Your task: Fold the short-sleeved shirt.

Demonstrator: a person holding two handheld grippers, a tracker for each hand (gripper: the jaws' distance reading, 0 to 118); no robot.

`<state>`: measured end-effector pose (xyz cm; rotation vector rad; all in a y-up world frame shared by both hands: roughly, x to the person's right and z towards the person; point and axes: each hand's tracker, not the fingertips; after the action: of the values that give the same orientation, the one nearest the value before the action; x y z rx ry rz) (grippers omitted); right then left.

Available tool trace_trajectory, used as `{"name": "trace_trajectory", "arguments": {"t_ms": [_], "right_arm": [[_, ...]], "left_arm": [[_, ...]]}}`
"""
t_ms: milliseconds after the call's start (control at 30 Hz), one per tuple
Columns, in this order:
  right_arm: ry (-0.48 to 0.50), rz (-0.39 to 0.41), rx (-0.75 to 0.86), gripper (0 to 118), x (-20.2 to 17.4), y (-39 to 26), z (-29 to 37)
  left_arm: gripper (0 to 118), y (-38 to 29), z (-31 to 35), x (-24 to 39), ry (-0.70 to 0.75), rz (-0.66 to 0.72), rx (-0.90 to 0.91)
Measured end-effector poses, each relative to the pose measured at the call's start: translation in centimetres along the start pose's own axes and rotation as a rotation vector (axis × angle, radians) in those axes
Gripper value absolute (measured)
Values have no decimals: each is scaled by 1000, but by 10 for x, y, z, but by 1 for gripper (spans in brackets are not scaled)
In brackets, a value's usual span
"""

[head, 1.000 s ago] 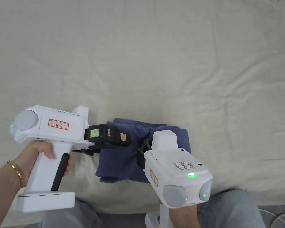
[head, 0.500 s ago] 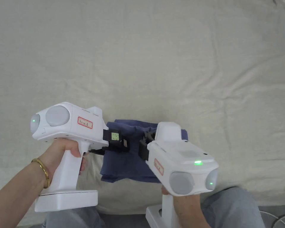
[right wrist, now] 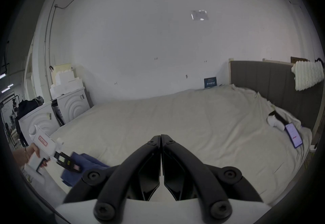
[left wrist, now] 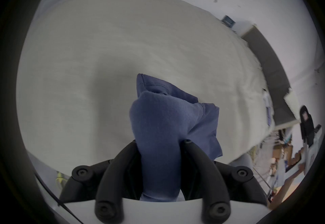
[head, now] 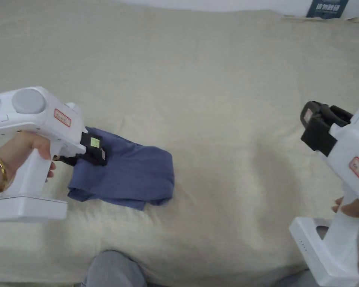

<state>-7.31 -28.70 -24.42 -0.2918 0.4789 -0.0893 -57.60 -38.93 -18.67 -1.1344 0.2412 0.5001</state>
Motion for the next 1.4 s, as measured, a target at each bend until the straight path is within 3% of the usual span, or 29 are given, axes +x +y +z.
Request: {"name": "trace_trajectory", "arguments": {"t_ms": [367, 567, 633, 700, 733, 800, 933, 1067, 1233, 1400], "right_arm": [[-126, -14, -34, 0, -1, -12, -21], [-189, -19, -82, 0, 2, -25, -35], [-200, -23, -99, 0, 6, -29, -37], [-200, -30, -95, 0, 8, -30, -36], [-200, -26, -93, 0, 8, -30, -36], [-202, -19, -91, 0, 4, -27, -33], [-174, -18, -70, 0, 4, -18, -26], [-130, 8, -47, 0, 10, -8, -19], [-88, 48, 3, 0, 15, 14, -5], [-58, 90, 50, 0, 19, 35, 12]], "left_arm": [[24, 76, 18, -176, 446, 65, 0], [25, 96, 13, -230, 463, -10, -25], [49, 91, 15, -236, 502, -49, -21], [95, 91, 20, -242, 635, -87, -32], [105, 91, 29, -244, 683, -90, -11], [108, 93, 48, -243, 712, -50, 117], [108, 88, 90, -219, 686, 76, 330], [108, 71, 138, -131, 686, -31, 597], [111, 49, 176, -28, 578, -167, 898], [118, 18, 187, 69, 445, -215, 1109]]}}
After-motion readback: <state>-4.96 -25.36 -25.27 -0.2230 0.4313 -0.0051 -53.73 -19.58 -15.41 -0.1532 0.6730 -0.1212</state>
